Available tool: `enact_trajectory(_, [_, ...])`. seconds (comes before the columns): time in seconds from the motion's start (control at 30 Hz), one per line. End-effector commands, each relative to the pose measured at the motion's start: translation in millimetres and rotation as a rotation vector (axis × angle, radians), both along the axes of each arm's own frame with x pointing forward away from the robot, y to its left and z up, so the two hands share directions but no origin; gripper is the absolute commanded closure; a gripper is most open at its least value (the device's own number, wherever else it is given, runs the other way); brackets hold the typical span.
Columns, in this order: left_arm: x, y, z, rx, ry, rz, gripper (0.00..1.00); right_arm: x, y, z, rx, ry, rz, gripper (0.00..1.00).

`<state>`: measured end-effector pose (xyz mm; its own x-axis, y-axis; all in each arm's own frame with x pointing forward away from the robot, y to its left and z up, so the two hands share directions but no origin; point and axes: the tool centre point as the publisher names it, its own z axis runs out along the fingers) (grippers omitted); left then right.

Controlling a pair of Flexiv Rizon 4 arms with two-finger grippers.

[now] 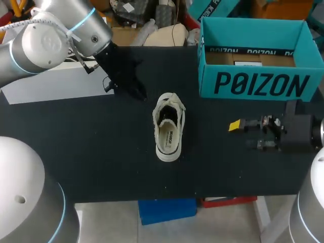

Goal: Take the shoe out of the shoebox, open the shoe tongue, remove and reinsert the insole, then place the shoe into the shoebox

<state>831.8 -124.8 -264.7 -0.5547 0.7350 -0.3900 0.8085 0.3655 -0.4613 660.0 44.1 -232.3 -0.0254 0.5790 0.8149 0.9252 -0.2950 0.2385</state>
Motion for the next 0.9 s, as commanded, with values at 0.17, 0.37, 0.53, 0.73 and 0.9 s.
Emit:
enact_trajectory(0.17, [-33.7, 45, 3, -0.04, 0.338, 0.663, 0.16, 0.7, 0, 0, 0.0, 0.002, 0.001, 0.0])
enact_trajectory(0.37, [-33.7, 45, 3, -0.04, 0.338, 0.663, 0.0, 0.7, 0, 0, 0.0, 0.002, 0.001, 0.0])
enact_trajectory(0.53, [-33.7, 45, 3, -0.04, 0.338, 0.663, 0.0, 0.7, 0, 0, 0.0, 0.002, 0.001, 0.0])
enact_trajectory(0.73, [-37.7, 45, 3, -0.048, 0.405, 0.663, 0.0, 0.7, 0, 0, 0.0, 0.002, 0.001, 0.0])
enact_trajectory(0.9, [-37.4, 63, 6, -0.144, 0.584, 0.678, 0.0, 0.7, 0, 0, 0.0, 0.002, 0.001, 0.0])
